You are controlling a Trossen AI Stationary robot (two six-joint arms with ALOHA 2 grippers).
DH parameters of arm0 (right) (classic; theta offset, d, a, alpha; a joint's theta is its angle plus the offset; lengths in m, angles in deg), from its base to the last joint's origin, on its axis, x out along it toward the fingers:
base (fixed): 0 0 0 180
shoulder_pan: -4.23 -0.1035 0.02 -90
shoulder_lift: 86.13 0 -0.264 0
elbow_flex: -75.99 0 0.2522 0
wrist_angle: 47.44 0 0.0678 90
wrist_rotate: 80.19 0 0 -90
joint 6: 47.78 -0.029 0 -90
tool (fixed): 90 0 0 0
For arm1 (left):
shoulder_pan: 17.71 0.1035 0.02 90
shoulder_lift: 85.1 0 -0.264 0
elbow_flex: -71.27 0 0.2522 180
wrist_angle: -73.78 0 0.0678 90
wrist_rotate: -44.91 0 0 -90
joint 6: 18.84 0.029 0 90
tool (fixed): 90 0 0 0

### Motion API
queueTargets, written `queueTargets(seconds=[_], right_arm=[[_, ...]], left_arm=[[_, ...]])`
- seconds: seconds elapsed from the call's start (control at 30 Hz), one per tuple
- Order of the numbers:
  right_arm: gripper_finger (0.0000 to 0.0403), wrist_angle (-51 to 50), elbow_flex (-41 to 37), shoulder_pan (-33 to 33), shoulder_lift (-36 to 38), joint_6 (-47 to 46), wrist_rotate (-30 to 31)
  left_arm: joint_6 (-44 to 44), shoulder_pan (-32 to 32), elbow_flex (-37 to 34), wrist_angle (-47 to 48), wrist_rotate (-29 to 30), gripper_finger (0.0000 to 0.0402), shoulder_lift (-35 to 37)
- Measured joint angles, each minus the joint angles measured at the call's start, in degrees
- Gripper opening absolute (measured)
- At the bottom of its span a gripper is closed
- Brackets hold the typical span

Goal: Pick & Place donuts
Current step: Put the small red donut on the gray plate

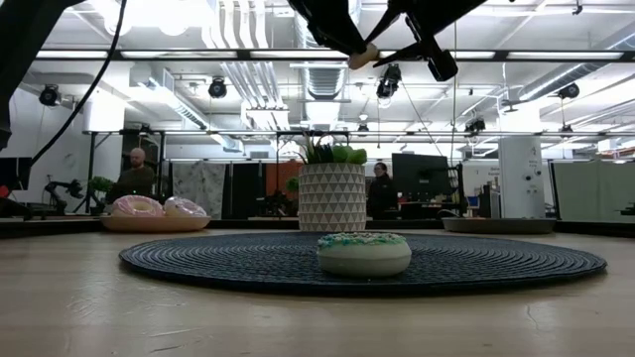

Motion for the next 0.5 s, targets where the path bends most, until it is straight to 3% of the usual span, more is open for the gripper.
queueTargets(seconds=[0.5], right_arm=[[0.0146, 1.01, 0.0, 0.09, 0.0, 0.41, -0.04]], left_arm=[[-0.24, 0.0, 0.0, -0.07, 0.02, 0.0193, 0.01]])
